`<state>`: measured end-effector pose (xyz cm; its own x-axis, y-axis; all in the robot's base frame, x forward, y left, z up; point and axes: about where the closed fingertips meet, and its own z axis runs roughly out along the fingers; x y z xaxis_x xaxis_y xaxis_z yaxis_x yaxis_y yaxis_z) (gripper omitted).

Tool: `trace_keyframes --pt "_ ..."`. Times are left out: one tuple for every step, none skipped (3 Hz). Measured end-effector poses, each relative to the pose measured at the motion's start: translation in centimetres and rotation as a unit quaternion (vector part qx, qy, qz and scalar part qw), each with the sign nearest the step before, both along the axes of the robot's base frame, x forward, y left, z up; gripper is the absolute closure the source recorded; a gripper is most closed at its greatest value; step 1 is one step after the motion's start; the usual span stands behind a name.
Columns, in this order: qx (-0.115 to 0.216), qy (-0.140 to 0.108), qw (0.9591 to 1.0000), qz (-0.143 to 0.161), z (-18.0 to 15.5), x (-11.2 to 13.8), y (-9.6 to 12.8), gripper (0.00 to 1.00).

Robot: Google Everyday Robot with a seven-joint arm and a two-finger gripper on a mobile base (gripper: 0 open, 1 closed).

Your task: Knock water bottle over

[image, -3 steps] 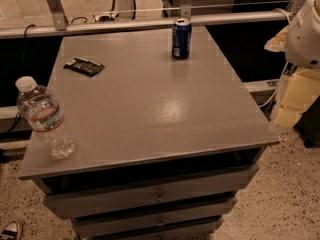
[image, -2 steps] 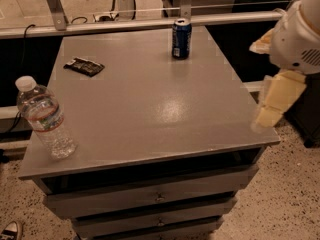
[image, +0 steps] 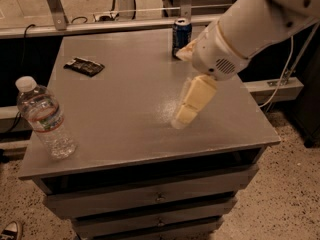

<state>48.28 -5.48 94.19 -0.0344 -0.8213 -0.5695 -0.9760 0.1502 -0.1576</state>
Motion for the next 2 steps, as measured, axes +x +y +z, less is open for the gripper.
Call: trace_keyframes --pt "0.077 0.014 0.9959 0.044 -1.0 0.0 6.4 0.00" --pt "0.152 0.021 0.9850 0.080 -1.8 -0.5 12.4 0.00"
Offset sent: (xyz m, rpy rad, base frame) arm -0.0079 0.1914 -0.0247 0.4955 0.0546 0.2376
